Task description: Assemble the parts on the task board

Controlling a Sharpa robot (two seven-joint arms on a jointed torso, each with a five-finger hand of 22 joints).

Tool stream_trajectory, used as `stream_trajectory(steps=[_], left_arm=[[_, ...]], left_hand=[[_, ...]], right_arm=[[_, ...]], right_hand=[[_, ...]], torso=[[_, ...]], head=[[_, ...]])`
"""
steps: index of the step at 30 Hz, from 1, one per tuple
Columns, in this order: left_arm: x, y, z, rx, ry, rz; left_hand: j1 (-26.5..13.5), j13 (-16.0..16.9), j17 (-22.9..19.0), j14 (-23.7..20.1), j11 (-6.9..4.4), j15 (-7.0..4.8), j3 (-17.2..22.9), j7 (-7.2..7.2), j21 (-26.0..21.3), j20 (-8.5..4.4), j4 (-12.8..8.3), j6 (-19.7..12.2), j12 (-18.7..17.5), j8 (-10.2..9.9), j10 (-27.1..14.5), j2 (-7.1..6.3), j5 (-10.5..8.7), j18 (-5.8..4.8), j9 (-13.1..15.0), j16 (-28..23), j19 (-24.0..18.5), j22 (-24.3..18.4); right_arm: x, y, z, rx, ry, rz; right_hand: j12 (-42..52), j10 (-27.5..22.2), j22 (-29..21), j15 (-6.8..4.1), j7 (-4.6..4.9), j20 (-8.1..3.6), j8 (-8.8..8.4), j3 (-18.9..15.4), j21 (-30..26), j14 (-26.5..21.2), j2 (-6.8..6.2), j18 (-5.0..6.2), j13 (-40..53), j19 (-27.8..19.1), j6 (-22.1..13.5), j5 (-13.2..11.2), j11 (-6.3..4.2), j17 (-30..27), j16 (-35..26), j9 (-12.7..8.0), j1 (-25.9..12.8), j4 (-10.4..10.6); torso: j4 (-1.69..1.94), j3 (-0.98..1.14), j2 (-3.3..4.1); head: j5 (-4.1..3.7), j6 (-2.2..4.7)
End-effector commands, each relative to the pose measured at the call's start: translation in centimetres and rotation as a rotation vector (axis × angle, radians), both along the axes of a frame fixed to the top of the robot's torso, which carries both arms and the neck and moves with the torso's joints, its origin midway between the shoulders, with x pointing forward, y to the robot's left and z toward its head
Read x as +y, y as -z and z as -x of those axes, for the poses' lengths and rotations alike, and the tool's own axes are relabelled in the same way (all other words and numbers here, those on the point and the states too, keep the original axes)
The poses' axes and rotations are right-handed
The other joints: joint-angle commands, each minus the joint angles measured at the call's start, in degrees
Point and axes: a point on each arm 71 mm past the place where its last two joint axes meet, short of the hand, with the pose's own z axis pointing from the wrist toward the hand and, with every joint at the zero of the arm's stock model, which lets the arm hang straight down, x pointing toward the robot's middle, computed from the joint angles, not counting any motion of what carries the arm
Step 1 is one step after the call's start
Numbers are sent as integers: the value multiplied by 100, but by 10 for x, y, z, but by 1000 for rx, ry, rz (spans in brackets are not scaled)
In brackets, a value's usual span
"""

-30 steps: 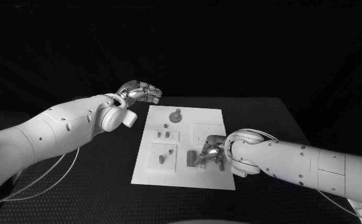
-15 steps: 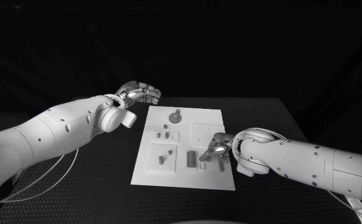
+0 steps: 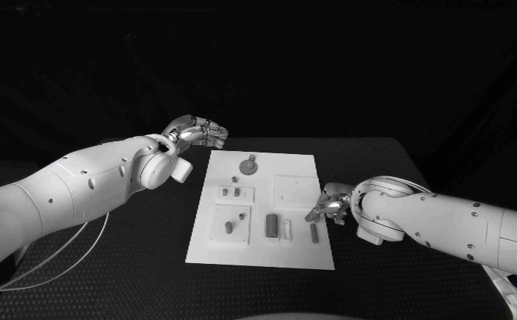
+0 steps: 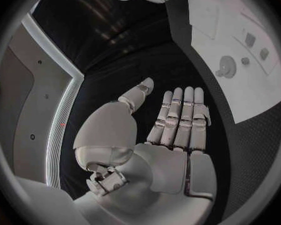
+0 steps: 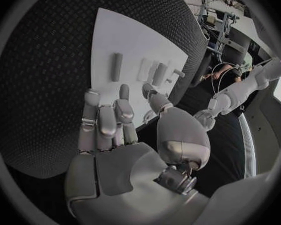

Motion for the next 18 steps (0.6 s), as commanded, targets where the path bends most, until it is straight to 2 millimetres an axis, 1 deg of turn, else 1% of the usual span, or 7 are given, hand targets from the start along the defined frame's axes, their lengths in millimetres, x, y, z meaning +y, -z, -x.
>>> stream_trajectory(steps=[1, 7, 9, 13, 16, 18], left_arm=[[-2, -1, 1, -3, 16, 5], [-3, -1, 2, -1, 21, 6], [-3, -1, 2, 0, 23, 7], [-3, -1, 2, 0, 23, 6], [-3, -2, 2, -1, 21, 6], [-2, -2, 2, -1, 21, 5]], left_hand=[[-49, -6, 6, -6, 17, 29, 4, 33, 15, 52, 31, -23, 10, 9, 43, -6, -7, 52, -5, -35, -6, -7], [-52, -7, 8, -4, 16, 29, 3, 32, 15, 53, 33, -22, 12, 10, 46, -8, -8, 53, -5, -37, -6, -7], [-53, -8, 9, -4, 16, 29, 2, 32, 15, 53, 33, -21, 12, 11, 47, -9, -8, 53, -5, -37, -7, -7], [-55, -9, 10, -4, 15, 30, 1, 32, 16, 53, 34, -21, 12, 12, 48, -10, -8, 53, -5, -39, -7, -8], [-56, -10, 11, -4, 15, 30, 0, 32, 16, 54, 35, -20, 13, 12, 49, -11, -9, 54, -5, -40, -7, -8], [-58, -11, 12, -4, 15, 30, 0, 32, 16, 54, 35, -19, 13, 13, 50, -12, -9, 54, -6, -41, -7, -8]], right_arm=[[-4, 6, 4, 20, -27, 67], [-5, 17, 10, 51, -32, 98], [-4, 20, 12, 54, -39, 105], [-3, 28, 15, 64, -51, 120], [-2, 33, 17, 75, -54, 124], [0, 36, 17, 74, -59, 128]], right_hand=[[51, 54, 93, -17, -11, 16, 14, -34, -34, 34, 20, 34, 53, 26, 56, 7, -13, 18, 22, 8, -40, 9], [96, 78, 95, -25, -21, 13, 20, -40, -33, 44, 2, 34, 99, 30, 77, 10, -22, 31, 31, 18, -133, 67], [92, 70, 94, -27, -22, 11, 15, -30, -37, 44, -10, 34, 100, 31, 77, 13, -23, 34, 32, 20, -211, 150], [93, 69, 96, -30, -24, 4, 12, -4, -38, 37, -35, 34, 106, 29, 80, 12, -26, 26, 36, 25, -261, 224], [87, 63, 97, -31, -25, 1, 10, 9, -38, 35, -64, 34, 103, 27, 80, 12, -27, 25, 37, 26, -283, 257], [79, 55, 98, -31, -25, 0, 7, 16, -39, 26, -81, 34, 96, 25, 78, 12, -26, 14, 36, 27, -294, 276]], torso=[[2, -1, 0], [8, -4, -1], [10, -5, -1], [14, -6, -1], [17, -3, -2], [6, 0, -2]], head=[[-14, -13], [-25, -40], [-30, -47], [-19, -54], [-1, -63], [9, -68]])
